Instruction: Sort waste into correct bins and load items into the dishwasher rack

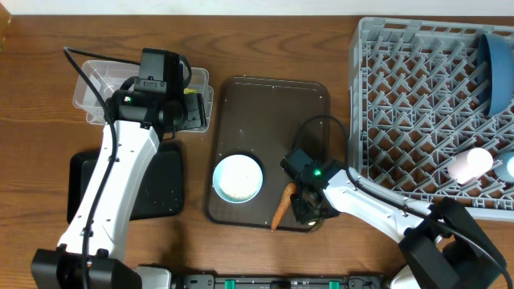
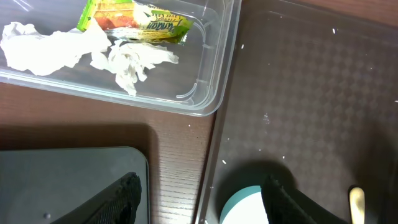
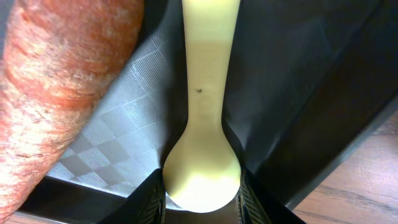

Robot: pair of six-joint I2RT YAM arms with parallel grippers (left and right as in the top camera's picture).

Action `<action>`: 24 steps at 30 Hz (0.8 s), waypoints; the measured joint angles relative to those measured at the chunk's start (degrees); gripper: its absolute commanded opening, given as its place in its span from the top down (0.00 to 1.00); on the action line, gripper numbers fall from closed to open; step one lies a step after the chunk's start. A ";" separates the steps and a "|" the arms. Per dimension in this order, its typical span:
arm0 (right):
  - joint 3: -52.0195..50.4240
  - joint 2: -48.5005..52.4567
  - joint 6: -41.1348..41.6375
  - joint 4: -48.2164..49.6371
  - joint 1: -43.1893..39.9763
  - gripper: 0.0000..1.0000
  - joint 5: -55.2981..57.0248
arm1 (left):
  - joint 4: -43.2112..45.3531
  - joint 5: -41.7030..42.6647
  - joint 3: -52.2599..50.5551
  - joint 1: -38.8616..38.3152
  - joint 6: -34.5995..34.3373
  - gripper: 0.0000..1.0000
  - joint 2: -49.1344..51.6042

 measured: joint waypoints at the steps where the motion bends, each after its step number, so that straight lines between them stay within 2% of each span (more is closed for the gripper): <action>1: 0.00 -0.02 0.09 0.20 0.00 0.64 -0.04 | 0.00 0.00 0.00 0.00 0.00 0.35 0.00; 9: 0.02 -0.17 0.37 4.37 -0.02 0.64 -0.22 | 0.02 0.00 0.00 0.00 0.00 0.35 0.00; 24: 3.82 0.92 -1.81 4.85 -4.07 0.68 1.97 | 0.04 0.00 0.00 0.00 0.00 0.36 0.00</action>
